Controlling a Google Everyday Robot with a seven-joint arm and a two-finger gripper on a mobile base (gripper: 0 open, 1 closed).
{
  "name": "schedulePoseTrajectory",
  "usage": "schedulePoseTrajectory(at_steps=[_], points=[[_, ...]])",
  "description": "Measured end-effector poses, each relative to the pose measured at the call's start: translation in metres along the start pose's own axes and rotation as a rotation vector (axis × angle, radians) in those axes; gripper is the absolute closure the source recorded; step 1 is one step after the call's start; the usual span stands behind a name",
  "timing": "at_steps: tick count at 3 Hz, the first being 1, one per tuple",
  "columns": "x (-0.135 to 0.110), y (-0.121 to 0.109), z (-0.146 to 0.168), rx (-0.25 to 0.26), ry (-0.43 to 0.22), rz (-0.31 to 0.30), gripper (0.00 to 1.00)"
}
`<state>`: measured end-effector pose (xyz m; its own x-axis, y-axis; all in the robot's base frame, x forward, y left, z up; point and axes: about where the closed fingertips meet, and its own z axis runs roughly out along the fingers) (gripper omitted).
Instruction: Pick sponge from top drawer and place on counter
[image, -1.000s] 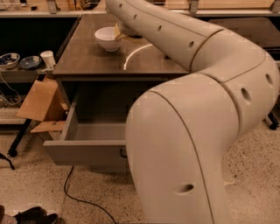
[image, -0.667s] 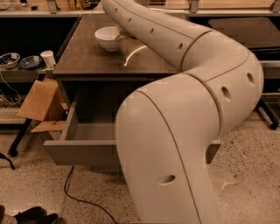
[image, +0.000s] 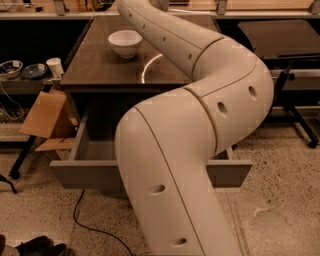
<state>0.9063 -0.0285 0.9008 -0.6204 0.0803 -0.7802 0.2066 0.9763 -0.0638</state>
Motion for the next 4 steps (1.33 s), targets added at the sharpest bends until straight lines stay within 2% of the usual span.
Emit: schedulePoseTrajectory(at_steps=[1,2,3,4], points=[[-0.006,-0.005,0.016,0.038,-0.01,0.039,1.0],[-0.004,-0.004,0.029,0.04,-0.001,0.054,1.0],[-0.004,-0.005,0.041,0.034,-0.002,0.082,0.81],[-0.008,-0.016,0.053,0.058,-0.018,0.115,0.58]])
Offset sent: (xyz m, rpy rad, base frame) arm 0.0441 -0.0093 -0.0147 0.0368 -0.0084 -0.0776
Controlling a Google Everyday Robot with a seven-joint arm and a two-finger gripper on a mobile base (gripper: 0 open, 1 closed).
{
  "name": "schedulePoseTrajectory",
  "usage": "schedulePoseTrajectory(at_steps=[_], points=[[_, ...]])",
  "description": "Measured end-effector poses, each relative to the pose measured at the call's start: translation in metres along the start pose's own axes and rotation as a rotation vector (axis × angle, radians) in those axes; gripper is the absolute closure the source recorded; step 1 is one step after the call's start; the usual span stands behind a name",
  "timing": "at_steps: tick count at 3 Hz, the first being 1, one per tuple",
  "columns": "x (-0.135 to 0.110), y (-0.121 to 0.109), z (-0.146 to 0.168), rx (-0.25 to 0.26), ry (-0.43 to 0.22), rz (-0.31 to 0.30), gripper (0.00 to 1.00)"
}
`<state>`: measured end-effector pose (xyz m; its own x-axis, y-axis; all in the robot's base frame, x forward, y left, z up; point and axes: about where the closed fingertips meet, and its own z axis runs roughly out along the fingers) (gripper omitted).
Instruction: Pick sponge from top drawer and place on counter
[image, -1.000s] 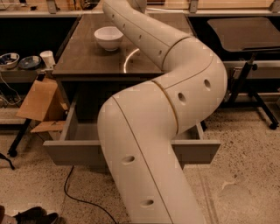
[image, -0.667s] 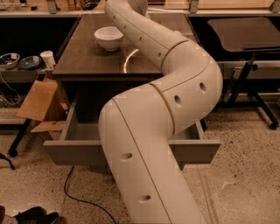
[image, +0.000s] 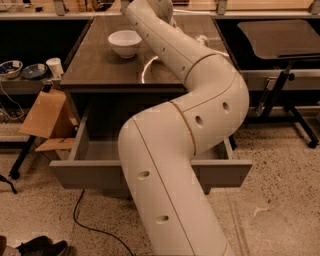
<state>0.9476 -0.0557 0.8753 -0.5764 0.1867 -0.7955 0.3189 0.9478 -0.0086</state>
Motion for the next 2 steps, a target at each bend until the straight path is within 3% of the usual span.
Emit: schedulePoseTrajectory(at_steps=[1,2], points=[[-0.008,-0.017,0.008,-0.016,-0.013,0.028,0.34],[-0.023,-0.04,0.014,-0.094,-0.041,0.067,0.11]])
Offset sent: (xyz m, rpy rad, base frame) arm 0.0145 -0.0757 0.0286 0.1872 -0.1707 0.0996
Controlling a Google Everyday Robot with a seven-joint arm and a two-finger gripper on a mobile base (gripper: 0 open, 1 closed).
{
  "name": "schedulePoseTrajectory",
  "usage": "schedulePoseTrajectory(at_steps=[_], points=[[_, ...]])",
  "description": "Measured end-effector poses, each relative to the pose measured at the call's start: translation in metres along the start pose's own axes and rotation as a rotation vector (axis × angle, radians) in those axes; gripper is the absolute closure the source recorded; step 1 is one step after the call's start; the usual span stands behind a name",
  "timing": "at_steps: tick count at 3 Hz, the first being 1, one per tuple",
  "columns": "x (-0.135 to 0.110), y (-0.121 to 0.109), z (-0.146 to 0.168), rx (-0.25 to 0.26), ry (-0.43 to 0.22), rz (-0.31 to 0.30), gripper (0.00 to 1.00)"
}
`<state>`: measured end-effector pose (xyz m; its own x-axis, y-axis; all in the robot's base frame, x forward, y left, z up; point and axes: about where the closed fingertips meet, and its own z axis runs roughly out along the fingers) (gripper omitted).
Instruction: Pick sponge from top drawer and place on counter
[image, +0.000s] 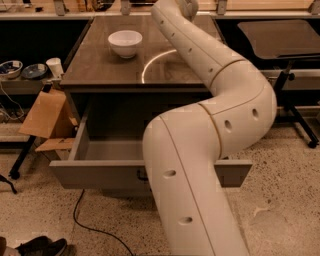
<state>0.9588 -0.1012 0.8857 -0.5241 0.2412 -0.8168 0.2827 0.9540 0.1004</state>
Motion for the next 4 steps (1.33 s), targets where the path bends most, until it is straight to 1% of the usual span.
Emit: schedulePoseTrajectory(at_steps=[1,2,3,4], points=[[-0.014,-0.017,0.005,-0.14,-0.035,0.049,0.0],[-0.03,-0.023,-0.004,-0.314,-0.092,0.095,0.0],[-0.043,-0.019,-0.024,-0.465,-0.149,0.12,0.0],[-0.038,-0.008,-0.024,-0.49,-0.146,0.099,0.0]])
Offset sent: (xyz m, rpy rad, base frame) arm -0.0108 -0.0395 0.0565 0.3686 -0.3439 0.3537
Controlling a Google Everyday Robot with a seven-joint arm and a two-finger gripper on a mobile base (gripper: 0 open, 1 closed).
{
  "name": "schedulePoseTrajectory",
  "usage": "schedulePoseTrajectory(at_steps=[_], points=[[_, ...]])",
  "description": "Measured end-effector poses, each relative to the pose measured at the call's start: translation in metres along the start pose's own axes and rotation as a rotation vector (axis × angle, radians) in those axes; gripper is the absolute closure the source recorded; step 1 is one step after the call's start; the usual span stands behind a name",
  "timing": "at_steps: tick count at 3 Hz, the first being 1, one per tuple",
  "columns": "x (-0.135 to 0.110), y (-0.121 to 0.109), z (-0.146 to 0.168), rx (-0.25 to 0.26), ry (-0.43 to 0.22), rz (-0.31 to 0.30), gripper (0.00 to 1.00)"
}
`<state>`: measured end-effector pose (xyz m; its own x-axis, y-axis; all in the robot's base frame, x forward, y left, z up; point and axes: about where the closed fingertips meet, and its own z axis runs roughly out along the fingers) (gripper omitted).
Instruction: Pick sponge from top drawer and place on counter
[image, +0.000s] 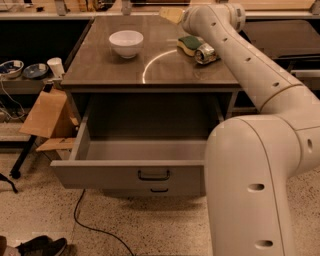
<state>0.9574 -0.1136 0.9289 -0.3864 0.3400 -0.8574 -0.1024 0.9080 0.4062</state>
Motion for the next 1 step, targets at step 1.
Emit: schedulePoseTrajectory(at_steps=[1], points=[[0.0,-0.0007,0.0,0.002,0.0,0.001,0.0]])
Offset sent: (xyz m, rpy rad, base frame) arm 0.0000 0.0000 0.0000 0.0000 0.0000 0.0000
